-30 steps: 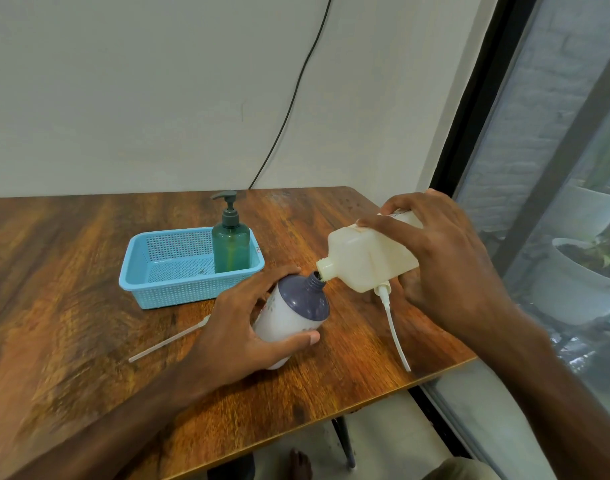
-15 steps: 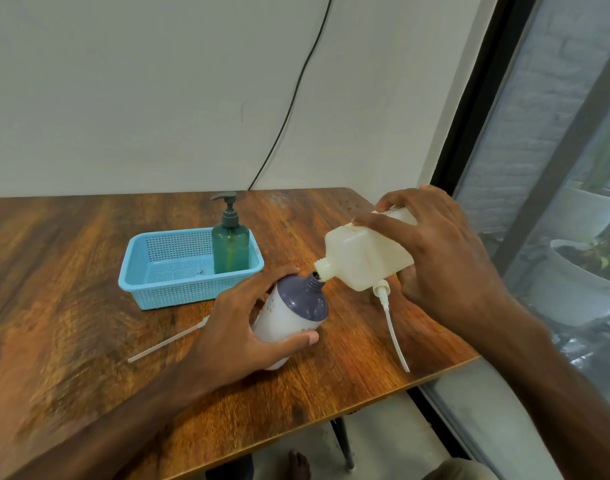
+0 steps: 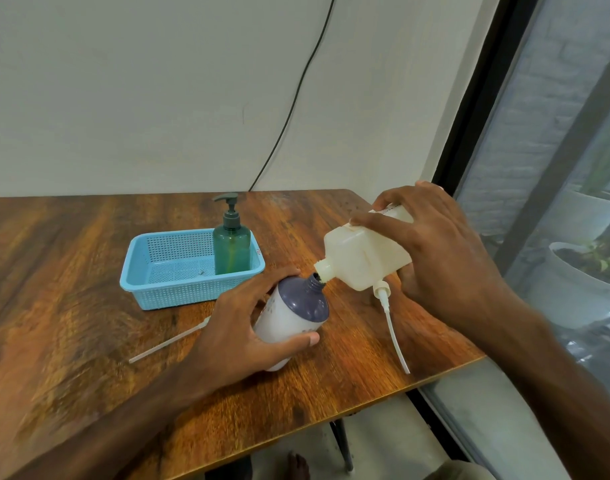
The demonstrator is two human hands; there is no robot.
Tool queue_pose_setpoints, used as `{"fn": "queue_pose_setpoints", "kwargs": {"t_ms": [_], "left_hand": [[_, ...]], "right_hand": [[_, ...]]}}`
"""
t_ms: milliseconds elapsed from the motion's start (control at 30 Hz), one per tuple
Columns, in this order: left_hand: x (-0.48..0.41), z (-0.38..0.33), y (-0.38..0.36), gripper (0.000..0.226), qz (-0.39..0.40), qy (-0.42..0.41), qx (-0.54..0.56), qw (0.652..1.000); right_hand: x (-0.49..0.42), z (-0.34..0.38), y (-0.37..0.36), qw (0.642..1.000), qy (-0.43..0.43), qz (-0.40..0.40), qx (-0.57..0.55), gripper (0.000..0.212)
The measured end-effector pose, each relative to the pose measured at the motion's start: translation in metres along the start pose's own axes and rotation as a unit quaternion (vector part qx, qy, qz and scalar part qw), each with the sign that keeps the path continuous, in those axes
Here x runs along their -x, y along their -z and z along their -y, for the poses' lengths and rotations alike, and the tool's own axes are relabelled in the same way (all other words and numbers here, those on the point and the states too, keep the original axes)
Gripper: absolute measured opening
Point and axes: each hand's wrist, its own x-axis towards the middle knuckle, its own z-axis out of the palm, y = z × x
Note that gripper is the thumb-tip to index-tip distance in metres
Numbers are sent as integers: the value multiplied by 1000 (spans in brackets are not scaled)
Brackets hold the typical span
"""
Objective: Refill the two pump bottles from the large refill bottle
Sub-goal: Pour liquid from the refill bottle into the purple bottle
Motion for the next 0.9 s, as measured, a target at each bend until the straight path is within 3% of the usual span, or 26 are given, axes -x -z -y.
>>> {"fn": "queue_pose_setpoints", "kwargs": {"t_ms": [400,900], "left_hand": [[1,1,-1,87,4,15,0,1000],[2,1,1,84,-6,19,7,1000]], "right_hand": [[-6,4,6,1000,8,13,9,83],[-22,12,11,996,59,-34,60,80]]}}
